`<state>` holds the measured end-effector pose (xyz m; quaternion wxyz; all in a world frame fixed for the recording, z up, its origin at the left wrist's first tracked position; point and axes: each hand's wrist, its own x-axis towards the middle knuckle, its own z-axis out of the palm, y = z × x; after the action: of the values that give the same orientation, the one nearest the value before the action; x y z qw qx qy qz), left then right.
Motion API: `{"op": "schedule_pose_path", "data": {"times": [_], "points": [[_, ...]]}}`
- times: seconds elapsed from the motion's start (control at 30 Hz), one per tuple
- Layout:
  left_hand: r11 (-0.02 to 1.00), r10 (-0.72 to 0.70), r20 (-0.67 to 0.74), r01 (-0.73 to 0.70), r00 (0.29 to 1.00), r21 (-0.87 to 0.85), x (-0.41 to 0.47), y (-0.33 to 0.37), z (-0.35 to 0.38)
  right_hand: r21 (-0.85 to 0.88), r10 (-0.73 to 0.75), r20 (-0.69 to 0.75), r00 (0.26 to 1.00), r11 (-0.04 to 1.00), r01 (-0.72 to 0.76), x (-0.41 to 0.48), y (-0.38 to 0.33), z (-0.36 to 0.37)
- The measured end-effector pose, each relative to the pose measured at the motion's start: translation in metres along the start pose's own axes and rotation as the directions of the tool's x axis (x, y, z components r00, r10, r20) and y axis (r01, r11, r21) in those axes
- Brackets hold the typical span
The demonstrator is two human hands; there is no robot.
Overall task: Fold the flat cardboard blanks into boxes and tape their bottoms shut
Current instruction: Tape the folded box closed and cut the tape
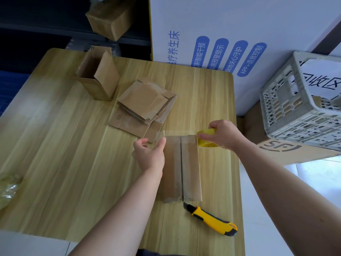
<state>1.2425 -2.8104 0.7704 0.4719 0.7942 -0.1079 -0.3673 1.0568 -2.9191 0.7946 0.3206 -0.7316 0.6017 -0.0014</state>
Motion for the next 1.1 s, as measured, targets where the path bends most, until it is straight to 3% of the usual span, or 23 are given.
{"op": "schedule_pose_path", "data": {"times": [0.17, 0.3, 0.43, 0.57, 0.77, 0.9, 1.1], "points": [[0.911, 0.292, 0.068, -0.299, 0.954, 0.285, -0.005, -0.001, -0.009, 0.12, 0.049, 0.003, 0.999, 0.992, -0.049, -0.006, 0.0, 0.015], [0.824, 0.361, 0.175, -0.401, 0.916, 0.401, -0.015, -0.01, -0.016, 0.2, 0.084, -0.003, 0.996, 0.976, -0.081, -0.016, -0.005, 0.027], [0.764, 0.435, 0.168, -0.461, 0.885, 0.452, 0.005, -0.002, -0.029, 0.257, 0.08, 0.043, 0.996, 0.962, -0.088, -0.032, -0.017, 0.051], [0.587, 0.536, 0.218, -0.546, 0.815, 0.598, 0.03, -0.002, -0.045, 0.382, 0.021, 0.097, 0.995, 0.922, -0.057, -0.052, -0.035, 0.082], [0.352, 0.483, 0.332, -0.527, 0.81, 0.773, 0.043, -0.01, -0.052, 0.55, -0.004, 0.046, 0.999, 0.835, -0.022, -0.078, -0.03, 0.104], [0.307, 0.439, 0.358, -0.511, 0.824, 0.803, 0.044, -0.01, -0.05, 0.605, 0.013, 0.028, 1.0, 0.796, -0.027, -0.095, -0.023, 0.12], [0.247, 0.453, 0.489, -0.632, 0.745, 0.734, 0.058, -0.005, -0.051, 0.644, 0.043, 0.033, 0.999, 0.763, -0.054, -0.1, -0.021, 0.142]]}}
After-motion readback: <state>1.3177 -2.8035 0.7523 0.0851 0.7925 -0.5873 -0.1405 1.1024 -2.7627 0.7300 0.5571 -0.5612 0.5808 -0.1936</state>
